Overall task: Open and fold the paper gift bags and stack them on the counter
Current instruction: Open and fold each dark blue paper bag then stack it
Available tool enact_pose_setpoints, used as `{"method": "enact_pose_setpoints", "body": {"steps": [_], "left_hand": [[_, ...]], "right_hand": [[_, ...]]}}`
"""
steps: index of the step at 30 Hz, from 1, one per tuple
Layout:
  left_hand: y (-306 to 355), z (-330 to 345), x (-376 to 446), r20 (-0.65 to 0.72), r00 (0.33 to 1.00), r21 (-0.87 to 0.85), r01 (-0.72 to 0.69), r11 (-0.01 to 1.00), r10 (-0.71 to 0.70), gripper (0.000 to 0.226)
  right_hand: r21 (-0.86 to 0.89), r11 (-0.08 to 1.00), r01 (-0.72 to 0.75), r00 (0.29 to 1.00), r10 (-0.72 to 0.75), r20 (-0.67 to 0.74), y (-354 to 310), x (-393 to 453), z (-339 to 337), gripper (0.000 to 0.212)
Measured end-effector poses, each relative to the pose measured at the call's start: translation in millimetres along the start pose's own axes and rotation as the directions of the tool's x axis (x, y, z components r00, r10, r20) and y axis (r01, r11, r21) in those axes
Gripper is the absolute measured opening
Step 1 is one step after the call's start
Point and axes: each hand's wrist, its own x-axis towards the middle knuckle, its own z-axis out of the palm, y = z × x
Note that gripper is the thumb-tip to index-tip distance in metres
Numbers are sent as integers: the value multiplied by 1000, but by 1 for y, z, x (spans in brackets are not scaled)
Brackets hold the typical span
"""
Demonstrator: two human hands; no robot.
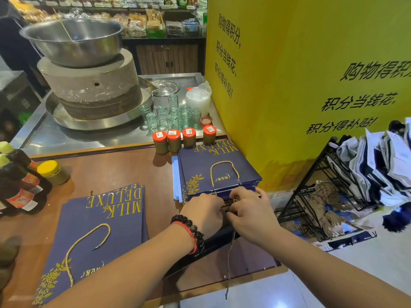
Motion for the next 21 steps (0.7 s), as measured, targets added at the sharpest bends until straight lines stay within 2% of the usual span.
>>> {"method": "enact_pose_setpoints", "body": {"steps": [4, 8, 13, 17, 21], "left_hand": [[4, -2, 1, -5, 1000, 37, 4, 999, -4, 13], [0, -10, 4, -43, 997, 108, 70, 992, -66, 14], [3, -13, 8, -49, 999, 177, 10, 984, -1, 17], [-1, -14, 14, -62, 998, 172, 11, 985, 0, 21], [-9, -12, 18, -48, 999, 176, -3, 984, 12, 20]], "right_hand": [[71, 996, 49, 998, -45, -52, 9, -4, 5, 28], [239, 967, 86, 990, -56, -133, 12, -13, 3, 26], [261, 959, 109, 985, -69, -157, 21, -24, 4, 29], [391, 906, 163, 977, -92, -193, 30, -38, 6, 32], [446, 872, 204, 967, -108, -231, 35, -42, 10, 26]]}}
